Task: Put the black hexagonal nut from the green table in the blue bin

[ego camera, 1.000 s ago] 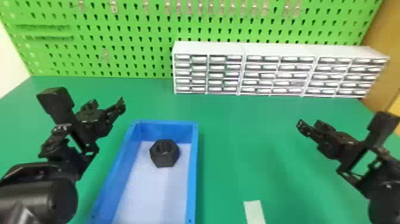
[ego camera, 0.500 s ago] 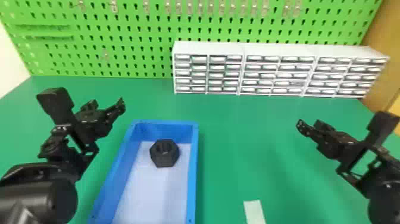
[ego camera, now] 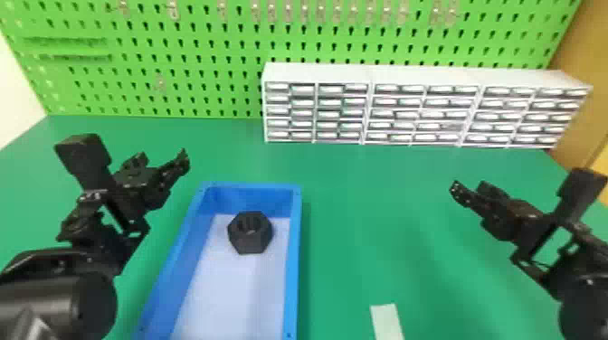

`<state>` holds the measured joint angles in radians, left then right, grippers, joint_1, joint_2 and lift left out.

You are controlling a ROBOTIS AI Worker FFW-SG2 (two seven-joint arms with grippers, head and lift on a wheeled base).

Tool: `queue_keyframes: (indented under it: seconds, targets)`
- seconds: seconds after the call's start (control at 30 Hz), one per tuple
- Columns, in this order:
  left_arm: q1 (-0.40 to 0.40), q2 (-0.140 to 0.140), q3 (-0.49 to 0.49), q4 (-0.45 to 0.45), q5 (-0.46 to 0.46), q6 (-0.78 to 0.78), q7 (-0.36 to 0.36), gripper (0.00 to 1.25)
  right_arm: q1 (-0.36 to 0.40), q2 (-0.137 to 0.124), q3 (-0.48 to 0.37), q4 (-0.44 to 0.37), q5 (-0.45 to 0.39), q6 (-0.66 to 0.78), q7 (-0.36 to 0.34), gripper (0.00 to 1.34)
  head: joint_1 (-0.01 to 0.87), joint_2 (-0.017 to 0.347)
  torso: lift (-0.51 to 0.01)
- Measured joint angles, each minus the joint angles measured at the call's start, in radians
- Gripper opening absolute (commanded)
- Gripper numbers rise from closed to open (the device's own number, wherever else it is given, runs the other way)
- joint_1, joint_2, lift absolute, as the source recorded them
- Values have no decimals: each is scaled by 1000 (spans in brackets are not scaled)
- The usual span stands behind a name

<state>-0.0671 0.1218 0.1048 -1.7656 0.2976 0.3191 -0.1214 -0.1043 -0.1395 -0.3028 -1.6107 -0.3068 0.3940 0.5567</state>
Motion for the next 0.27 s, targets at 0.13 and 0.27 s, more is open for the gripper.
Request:
queue_keyframes:
  seconds: [0.13,0.27]
  targets:
    - [1,0,2,0,0,0,0,851,0,1,0,0,0,4,0,850,666,32,-100]
    - [2,0,4,0,0,0,0,851,-1,2,-1,0,0,9,0,850,666,32,-100]
